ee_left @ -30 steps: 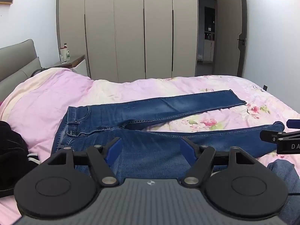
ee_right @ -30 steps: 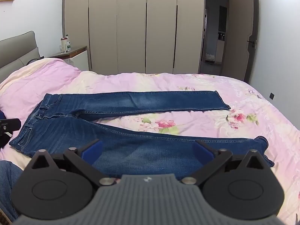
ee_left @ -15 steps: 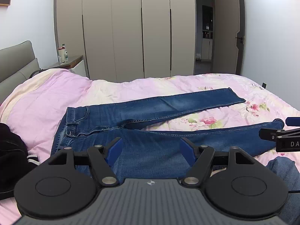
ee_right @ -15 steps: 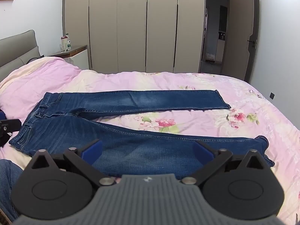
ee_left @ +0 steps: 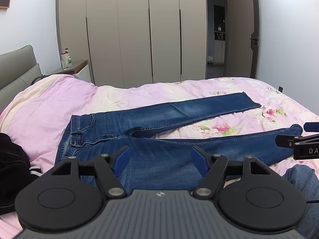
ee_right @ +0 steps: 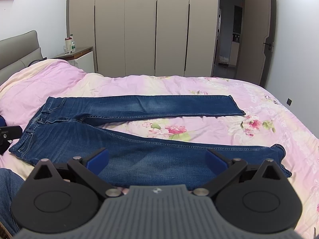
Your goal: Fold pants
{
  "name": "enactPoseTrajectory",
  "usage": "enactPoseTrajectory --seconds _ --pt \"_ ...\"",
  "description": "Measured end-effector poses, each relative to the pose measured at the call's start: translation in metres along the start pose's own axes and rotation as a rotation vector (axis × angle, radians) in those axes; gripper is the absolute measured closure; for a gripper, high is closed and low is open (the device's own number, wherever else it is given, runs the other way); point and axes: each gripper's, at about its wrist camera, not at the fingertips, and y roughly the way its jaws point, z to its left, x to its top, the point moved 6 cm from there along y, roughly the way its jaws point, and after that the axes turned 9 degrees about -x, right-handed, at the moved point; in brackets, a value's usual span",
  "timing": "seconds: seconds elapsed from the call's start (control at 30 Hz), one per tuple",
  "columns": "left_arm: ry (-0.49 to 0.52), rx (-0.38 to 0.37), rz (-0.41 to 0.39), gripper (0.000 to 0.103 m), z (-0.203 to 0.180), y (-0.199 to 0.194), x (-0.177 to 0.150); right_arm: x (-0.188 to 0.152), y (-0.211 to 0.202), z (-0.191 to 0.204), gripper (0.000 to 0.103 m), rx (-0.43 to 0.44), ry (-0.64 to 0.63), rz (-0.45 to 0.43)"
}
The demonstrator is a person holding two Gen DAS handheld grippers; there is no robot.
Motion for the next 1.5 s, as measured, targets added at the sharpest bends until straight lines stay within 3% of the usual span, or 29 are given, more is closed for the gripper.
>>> enactPoseTrajectory --seconds 1.5 --pt "0.006 0.005 0.004 0.021 -0.0007 0.0002 0.0008 0.0019 -0.0047 -0.0102 0.005 -0.038 0.033 0.01"
